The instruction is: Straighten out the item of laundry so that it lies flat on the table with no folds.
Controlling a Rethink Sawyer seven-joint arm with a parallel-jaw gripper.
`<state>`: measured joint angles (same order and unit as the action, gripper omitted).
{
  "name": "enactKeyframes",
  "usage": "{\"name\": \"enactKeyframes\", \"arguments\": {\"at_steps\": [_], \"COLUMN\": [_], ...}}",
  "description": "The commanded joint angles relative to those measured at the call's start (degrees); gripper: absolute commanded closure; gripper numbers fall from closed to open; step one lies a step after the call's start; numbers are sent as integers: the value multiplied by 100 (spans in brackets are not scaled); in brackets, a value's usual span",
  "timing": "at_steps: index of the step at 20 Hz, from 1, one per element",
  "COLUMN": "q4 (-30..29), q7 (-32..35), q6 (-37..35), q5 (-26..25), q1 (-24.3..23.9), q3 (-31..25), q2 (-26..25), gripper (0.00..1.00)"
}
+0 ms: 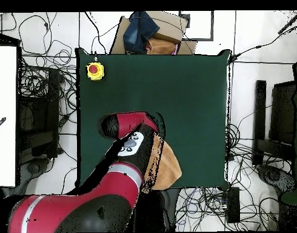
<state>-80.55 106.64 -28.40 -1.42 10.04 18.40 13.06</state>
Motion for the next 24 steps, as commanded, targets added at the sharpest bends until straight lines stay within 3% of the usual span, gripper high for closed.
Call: {"name": "enactKeyframes", "arguments": {"at_steps": [1,14,24], "q4": [-619,-1367,-1428], "q7": [828,944,1030], "q6": [232,667,714], "q5": [-6,0,147], "q1": [224,88,207], "q3": [-696,-737,-686], "q2": [-140,231,249], "gripper": [100,100,100]}}
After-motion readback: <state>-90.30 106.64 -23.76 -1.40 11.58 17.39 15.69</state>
